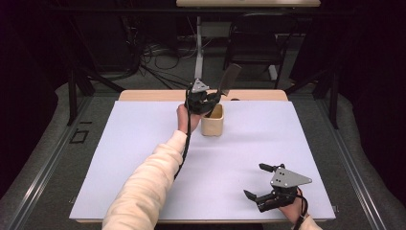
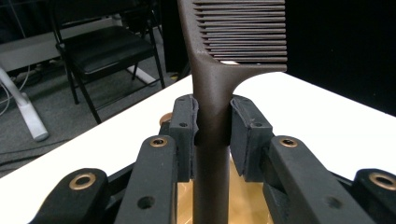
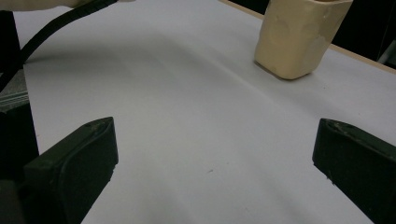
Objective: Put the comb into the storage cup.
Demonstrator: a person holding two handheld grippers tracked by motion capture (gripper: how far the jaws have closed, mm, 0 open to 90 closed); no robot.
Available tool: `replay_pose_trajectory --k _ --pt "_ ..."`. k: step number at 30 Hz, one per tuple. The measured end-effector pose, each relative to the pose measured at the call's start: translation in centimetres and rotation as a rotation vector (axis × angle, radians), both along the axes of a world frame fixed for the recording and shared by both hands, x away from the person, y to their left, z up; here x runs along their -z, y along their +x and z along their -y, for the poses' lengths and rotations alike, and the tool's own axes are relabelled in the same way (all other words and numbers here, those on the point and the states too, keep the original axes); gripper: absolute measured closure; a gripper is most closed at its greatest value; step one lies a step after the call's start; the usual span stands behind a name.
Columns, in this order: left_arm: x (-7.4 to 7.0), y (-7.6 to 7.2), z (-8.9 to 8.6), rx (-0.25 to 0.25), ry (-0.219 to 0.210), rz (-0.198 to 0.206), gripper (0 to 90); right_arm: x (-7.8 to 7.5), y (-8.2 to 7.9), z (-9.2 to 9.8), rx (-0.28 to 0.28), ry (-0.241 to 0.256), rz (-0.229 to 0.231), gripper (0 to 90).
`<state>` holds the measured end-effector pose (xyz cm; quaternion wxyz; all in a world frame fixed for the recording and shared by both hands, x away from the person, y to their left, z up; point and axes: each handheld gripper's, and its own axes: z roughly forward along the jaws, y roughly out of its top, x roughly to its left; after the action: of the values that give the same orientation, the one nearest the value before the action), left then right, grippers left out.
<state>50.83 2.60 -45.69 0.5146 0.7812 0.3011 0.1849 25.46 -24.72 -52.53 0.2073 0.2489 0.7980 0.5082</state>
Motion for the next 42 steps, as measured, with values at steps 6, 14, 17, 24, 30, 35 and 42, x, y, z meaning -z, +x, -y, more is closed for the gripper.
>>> replay_pose_trajectory --k 6,14,17,24,30,35,42 --pt "0.2 0.1 0.1 0.004 0.002 -0.009 72.1 0.0 0.0 0.0 0.000 0.000 0.000 0.0" --pt "0.6 0.0 0.0 0.011 0.021 -0.019 72.1 0.0 0.0 0.0 -0.001 -0.001 0.001 0.0" --pt "0.8 0.0 0.0 0.014 0.028 -0.022 72.0 0.0 0.0 0.0 -0.001 -0.002 0.000 0.0" --pt "1.1 -0.1 0.1 0.023 0.045 -0.030 72.0 0.0 0.0 0.0 -0.001 -0.004 0.001 0.0" --pt "1.3 -0.1 0.1 0.031 0.055 -0.040 71.9 0.0 0.0 0.0 -0.001 -0.004 0.003 0.0" --pt "1.4 -0.1 0.1 0.035 0.071 -0.045 72.0 0.0 0.0 0.0 -0.001 -0.003 0.000 0.0" --pt "1.5 -0.1 0.3 0.045 0.098 -0.045 72.0 0.0 0.0 0.0 -0.001 -0.005 -0.003 0.0"
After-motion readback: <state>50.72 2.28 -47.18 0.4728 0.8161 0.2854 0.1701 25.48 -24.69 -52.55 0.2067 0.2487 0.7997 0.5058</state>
